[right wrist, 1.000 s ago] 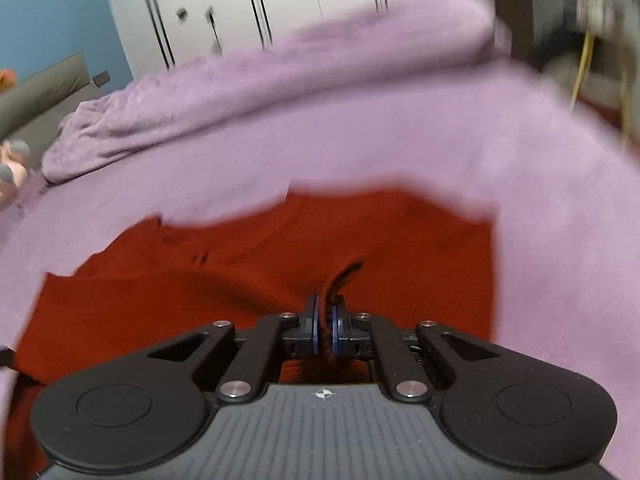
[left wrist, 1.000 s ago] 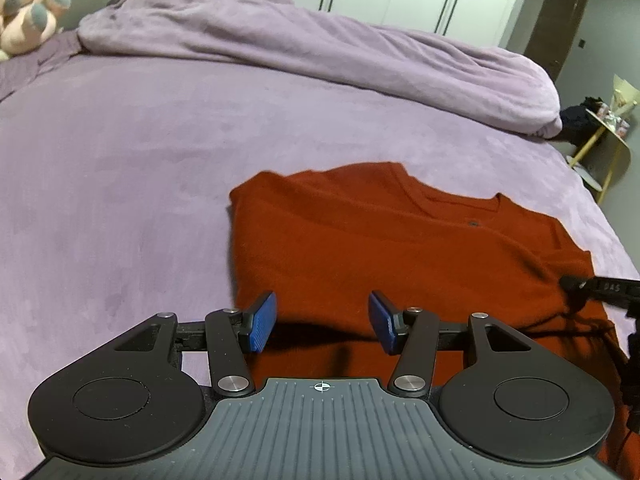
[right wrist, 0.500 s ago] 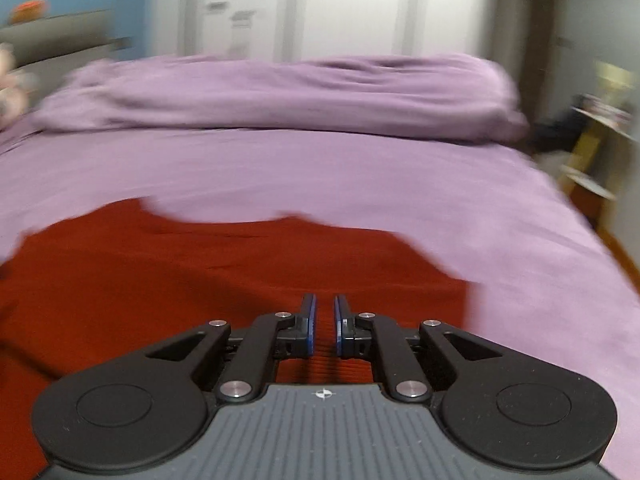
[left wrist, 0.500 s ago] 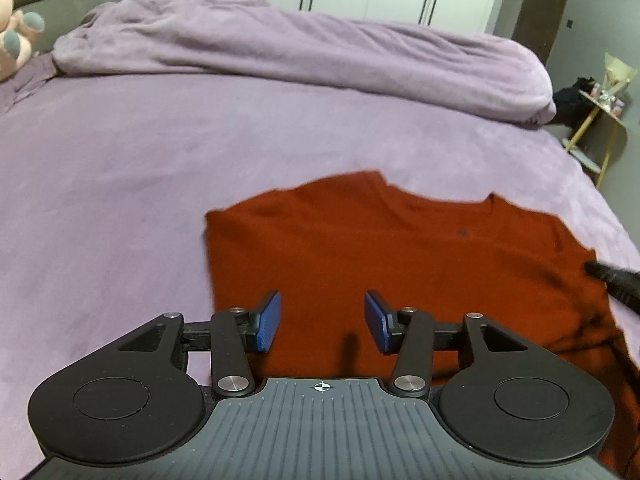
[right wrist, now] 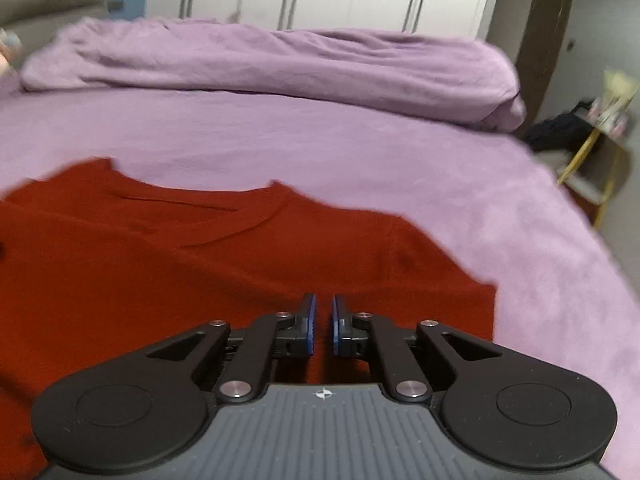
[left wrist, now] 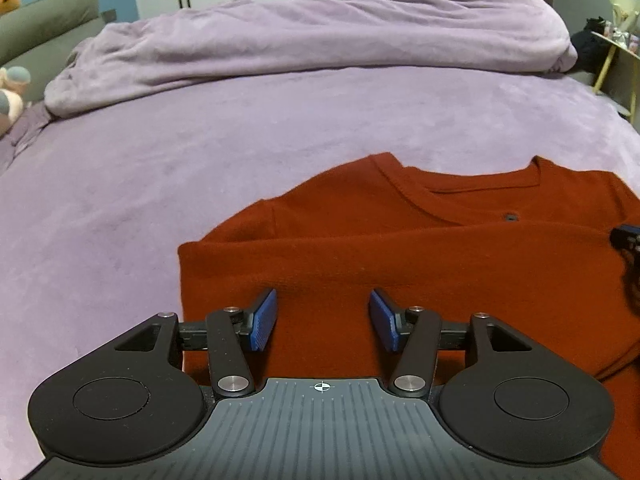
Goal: Fold small clothes
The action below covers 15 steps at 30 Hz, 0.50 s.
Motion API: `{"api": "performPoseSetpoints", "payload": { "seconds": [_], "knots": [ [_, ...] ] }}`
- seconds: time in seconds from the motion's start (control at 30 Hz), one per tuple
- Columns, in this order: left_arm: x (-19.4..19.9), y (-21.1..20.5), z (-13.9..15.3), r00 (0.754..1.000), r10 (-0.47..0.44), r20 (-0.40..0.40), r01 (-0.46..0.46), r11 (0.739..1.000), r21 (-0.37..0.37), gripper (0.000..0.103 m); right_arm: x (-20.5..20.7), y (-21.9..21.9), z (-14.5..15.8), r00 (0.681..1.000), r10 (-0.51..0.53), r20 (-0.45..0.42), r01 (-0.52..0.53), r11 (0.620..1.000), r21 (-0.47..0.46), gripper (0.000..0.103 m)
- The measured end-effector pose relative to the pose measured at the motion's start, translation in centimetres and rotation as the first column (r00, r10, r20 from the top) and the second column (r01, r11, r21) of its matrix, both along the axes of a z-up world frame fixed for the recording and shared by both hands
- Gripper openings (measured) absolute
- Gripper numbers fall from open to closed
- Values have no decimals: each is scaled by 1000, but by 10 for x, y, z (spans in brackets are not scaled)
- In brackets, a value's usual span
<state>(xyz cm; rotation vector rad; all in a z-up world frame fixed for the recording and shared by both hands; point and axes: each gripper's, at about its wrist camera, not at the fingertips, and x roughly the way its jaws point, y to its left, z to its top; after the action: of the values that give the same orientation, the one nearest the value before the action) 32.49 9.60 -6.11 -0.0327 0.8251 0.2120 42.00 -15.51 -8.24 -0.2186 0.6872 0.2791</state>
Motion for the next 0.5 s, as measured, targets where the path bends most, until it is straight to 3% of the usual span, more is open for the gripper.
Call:
{"api": "performPoseSetpoints", "payload": {
  "seconds": [0.07, 0.17, 0.33, 0.5],
  "knots": [
    [-16, 1, 6, 1000, -25, 4, 25, 998, -49, 55, -20, -10, 3, 998, 55, -28, -54, 998, 45, 16],
    [-47, -1, 8, 998, -62, 17, 64, 992, -108, 60, -50, -21, -3, 997, 83, -3, -83, 996, -31, 18],
    [-48, -6, -7, 997, -75, -2, 74, 995, -65, 74, -46, -19, -7, 998, 59, 31, -57, 997, -60, 22],
    [-54, -4, 3, 996, -76, -50, 73, 996, -52, 72, -63, -27, 6, 1000, 30, -1, -30, 996, -78, 28]
  ]
}}
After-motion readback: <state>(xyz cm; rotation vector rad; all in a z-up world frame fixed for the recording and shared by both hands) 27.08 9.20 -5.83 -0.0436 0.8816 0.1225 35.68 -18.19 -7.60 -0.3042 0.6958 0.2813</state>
